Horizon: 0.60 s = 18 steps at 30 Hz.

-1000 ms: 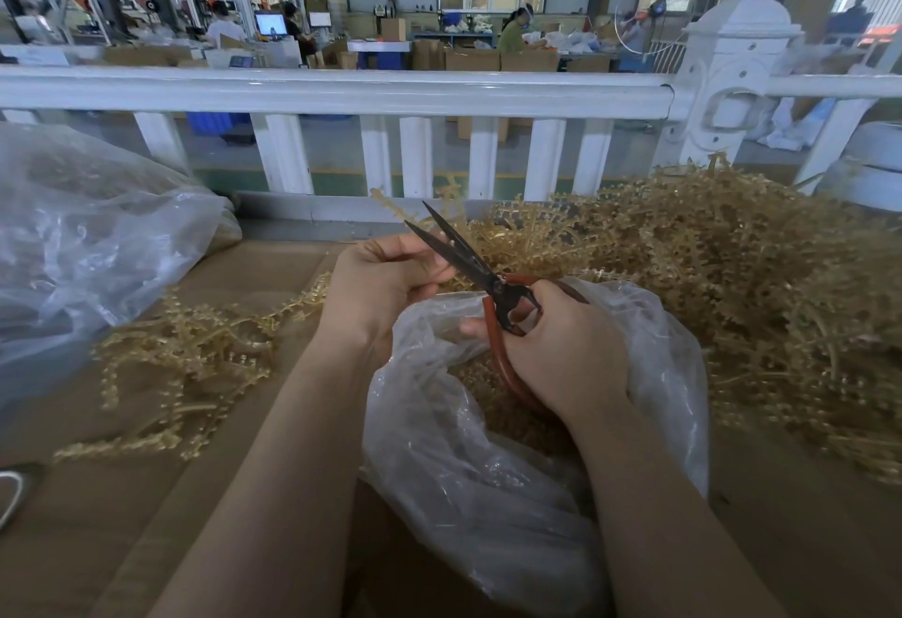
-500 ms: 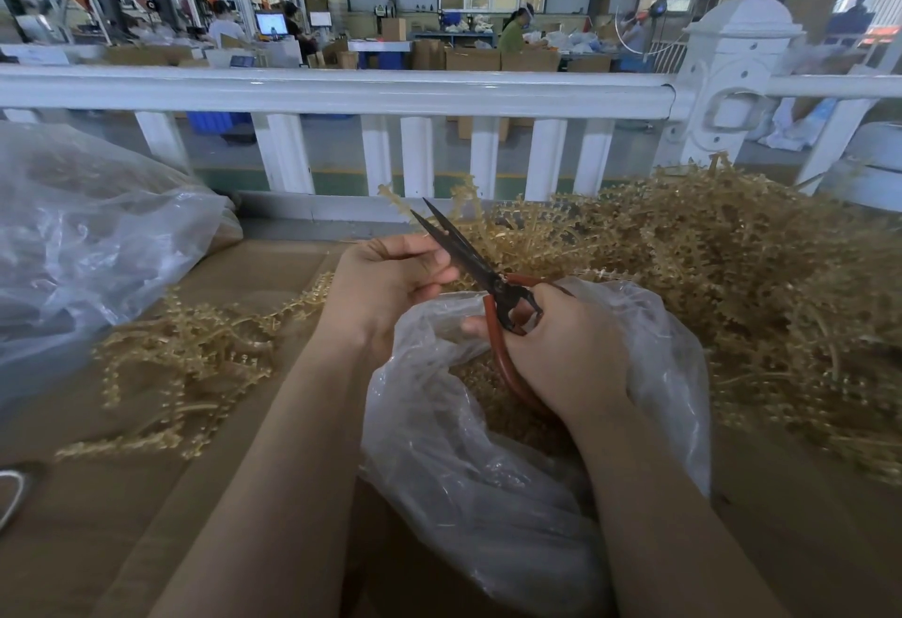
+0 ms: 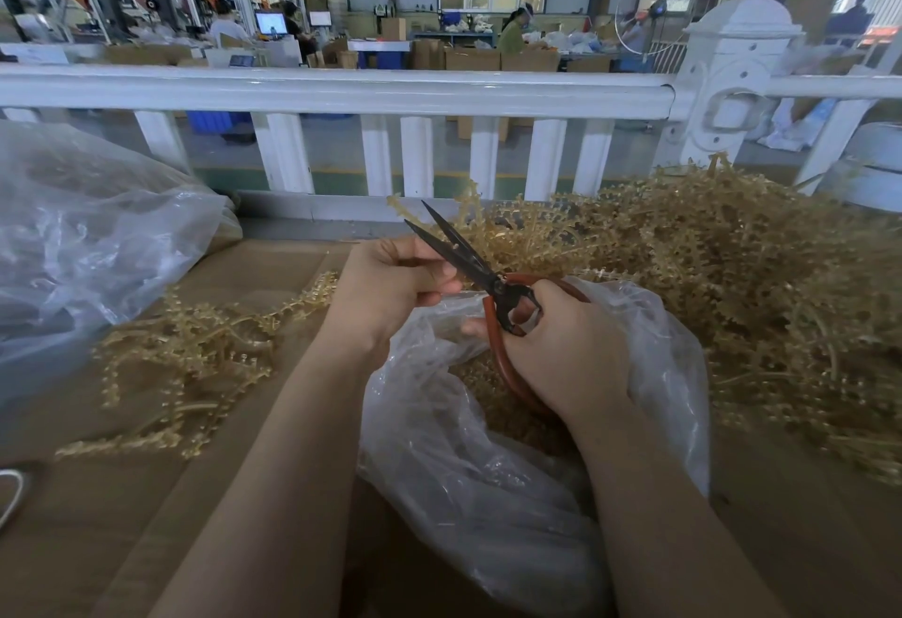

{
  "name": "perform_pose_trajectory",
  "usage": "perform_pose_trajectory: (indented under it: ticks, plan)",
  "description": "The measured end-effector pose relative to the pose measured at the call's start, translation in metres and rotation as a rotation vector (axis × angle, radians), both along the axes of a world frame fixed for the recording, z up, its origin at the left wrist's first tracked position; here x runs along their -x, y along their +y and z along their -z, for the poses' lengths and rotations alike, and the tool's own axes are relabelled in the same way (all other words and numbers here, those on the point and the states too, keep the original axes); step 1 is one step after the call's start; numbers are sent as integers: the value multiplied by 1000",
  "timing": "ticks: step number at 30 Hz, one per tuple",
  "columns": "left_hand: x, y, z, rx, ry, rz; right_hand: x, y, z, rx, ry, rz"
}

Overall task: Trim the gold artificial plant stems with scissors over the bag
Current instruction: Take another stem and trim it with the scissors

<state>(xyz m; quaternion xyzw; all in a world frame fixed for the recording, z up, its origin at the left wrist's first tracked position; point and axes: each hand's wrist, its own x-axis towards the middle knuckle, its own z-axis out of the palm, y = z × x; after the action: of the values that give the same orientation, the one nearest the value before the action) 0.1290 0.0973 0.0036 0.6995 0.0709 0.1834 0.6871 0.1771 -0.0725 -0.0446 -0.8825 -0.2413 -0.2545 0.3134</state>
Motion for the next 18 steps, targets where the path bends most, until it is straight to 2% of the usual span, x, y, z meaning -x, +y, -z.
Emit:
perform_pose_trajectory:
  ticks: [8, 13, 18]
  plan:
    - [0, 3, 2, 56, 7, 15, -4, -1, 2, -15, 47, -36]
    - [0, 1, 0, 158, 34, 7, -4, -1, 2, -22, 122, -56]
    - [-2, -7, 2, 291, 123, 11, -6, 2, 2, -276, 266, -123]
